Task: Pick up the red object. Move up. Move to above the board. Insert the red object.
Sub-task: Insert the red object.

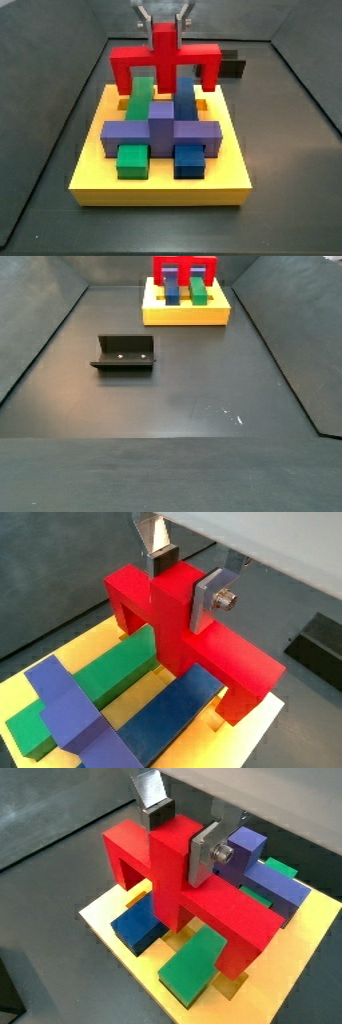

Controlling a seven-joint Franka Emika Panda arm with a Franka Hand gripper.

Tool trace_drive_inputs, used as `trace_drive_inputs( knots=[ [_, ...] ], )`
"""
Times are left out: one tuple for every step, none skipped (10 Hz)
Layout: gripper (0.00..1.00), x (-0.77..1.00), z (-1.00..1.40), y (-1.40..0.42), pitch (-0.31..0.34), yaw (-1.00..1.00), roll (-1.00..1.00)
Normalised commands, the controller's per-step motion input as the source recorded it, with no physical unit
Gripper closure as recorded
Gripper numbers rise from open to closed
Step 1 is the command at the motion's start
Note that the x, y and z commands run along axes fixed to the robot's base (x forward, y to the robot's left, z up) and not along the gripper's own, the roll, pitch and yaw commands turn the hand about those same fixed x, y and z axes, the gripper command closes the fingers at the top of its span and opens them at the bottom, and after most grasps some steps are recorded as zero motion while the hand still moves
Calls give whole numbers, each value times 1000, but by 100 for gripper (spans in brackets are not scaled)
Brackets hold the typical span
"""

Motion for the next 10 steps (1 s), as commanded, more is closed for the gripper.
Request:
trace_drive_inputs(
  knots=[
    [100,-69,-63,69,-19,-106,-79],
    [100,0,-117,49,-43,-97,-76],
    [100,-54,-109,77,-43,-94,-74],
    [100,-63,-126,63,-50,-103,-84],
    [100,-86,-146,66,-56,-109,-84],
    [100,-77,-111,66,-44,-89,-87],
    [100,-17,-100,0,-46,-46,-93],
    [100,0,-143,0,-53,-6,-94],
    [100,6,-146,-20,-43,0,-87],
    [100,0,-183,-26,-43,0,-56]
  ],
)
